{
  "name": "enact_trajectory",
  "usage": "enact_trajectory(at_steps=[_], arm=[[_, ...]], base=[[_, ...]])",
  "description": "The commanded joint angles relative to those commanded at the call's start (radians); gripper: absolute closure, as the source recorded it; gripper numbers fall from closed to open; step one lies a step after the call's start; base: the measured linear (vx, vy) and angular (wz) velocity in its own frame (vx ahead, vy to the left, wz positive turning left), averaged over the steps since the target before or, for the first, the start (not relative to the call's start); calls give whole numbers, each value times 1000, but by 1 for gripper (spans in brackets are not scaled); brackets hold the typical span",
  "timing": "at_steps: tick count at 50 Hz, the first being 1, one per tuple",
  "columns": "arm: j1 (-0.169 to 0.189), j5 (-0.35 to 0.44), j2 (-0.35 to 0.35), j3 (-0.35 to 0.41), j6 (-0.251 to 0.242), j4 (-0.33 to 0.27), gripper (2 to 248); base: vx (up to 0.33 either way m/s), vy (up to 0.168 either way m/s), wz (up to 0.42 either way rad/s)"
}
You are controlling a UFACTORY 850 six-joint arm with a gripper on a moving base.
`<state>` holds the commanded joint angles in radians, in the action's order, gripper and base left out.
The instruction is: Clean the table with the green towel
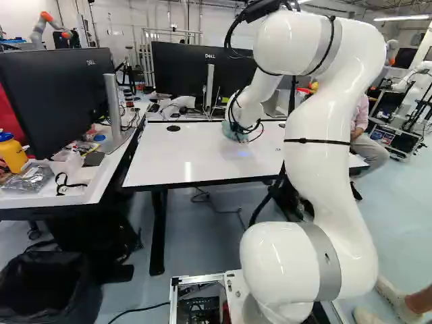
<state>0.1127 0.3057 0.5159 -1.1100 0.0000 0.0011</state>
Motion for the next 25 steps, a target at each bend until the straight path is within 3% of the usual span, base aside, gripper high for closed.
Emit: enact_trajectory(at_steps=[25], arm=[[36,0,-12,-47,0,0,196]], base=[[0,0,0]])
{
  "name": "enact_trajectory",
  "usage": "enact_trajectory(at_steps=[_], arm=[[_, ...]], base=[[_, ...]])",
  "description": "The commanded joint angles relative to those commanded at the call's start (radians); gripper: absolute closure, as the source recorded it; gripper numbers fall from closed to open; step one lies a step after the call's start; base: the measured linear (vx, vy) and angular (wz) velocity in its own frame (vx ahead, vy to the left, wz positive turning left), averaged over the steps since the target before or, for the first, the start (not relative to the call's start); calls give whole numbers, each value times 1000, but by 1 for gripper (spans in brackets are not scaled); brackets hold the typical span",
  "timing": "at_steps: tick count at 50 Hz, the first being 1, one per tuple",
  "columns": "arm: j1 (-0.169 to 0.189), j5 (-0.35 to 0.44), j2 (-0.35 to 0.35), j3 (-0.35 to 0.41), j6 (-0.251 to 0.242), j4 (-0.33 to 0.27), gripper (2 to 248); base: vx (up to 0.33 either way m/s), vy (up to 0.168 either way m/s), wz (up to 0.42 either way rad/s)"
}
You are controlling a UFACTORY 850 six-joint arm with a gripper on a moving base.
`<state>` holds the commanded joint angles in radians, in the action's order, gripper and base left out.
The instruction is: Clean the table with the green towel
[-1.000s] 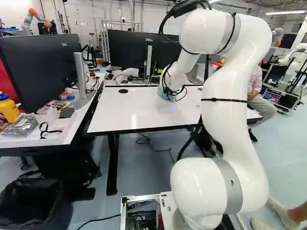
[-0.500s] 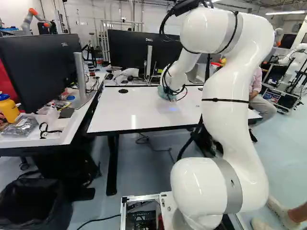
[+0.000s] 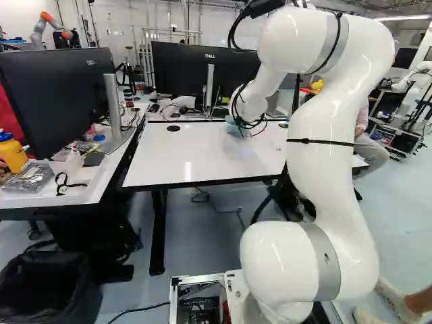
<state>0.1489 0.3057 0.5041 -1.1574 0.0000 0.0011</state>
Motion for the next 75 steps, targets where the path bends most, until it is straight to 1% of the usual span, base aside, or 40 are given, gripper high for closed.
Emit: enact_trajectory(at_steps=[7,28,50,64,75], arm=[[16,0,3,-21,0,0,196],[65,1,60,-96,0,0,196],[119,8,76,-118,0,0,196],[132,8,134,-180,0,0,196],[133,8,161,-190,0,0,196]], base=[[0,0,0],[0,0,0],[0,0,0],[0,0,0],[0,0,0]])
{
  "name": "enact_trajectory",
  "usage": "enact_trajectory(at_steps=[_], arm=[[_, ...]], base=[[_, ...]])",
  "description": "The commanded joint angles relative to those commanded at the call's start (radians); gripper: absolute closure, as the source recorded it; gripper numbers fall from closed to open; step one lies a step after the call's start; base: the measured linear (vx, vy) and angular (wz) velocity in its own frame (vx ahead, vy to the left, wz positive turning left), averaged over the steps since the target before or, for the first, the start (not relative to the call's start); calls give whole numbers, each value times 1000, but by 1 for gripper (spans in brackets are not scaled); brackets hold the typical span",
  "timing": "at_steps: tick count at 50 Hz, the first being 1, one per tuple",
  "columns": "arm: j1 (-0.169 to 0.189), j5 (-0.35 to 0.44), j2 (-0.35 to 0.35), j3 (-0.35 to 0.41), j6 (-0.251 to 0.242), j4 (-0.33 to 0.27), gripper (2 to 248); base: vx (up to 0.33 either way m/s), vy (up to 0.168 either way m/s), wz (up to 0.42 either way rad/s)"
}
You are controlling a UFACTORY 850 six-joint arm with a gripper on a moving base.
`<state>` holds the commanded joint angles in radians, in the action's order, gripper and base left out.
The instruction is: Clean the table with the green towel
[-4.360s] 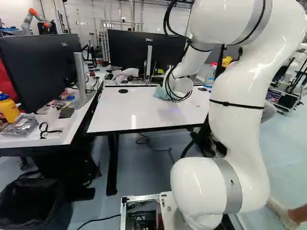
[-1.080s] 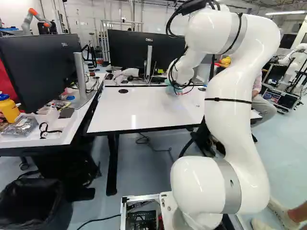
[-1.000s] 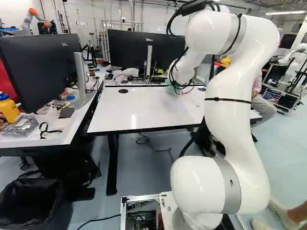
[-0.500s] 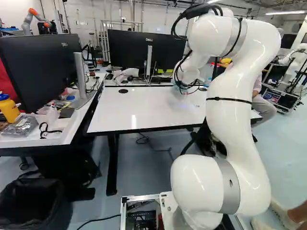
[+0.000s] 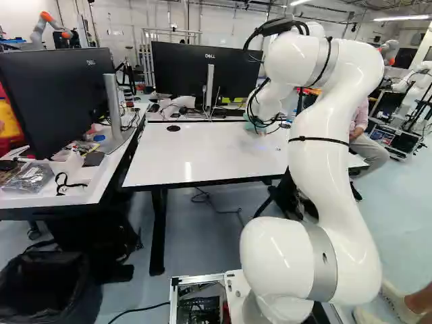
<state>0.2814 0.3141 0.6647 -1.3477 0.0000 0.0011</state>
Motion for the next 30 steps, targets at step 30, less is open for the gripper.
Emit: enact_trajectory(at_steps=[30], arm=[[0,-27,6,-1,0,0,196]], base=[[0,0,0]])
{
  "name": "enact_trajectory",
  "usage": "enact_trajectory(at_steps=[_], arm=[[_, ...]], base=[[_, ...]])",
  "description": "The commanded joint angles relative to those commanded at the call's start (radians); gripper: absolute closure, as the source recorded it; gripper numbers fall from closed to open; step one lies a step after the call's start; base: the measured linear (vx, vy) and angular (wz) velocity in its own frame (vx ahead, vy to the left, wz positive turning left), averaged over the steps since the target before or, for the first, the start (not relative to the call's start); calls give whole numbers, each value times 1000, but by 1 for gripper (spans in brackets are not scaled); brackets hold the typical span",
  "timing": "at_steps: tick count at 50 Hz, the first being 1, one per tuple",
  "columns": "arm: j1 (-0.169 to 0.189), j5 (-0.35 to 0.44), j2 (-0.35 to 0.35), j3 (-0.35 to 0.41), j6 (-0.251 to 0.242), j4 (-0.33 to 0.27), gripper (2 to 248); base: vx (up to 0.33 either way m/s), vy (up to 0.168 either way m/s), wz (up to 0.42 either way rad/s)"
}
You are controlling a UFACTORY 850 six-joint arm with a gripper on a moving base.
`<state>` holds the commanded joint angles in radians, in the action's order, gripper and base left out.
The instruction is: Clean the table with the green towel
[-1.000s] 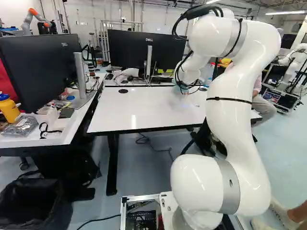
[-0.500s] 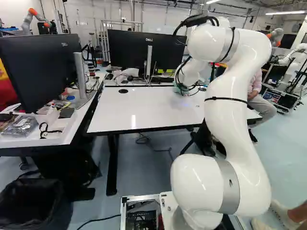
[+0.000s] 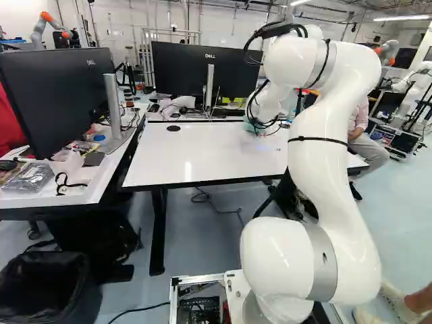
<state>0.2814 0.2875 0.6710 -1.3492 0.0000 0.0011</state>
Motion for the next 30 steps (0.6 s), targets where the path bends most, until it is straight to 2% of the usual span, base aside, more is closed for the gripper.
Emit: enact_trajectory(at_steps=[30], arm=[[0,-88,0,0,0,0,196]], base=[[0,0,0]])
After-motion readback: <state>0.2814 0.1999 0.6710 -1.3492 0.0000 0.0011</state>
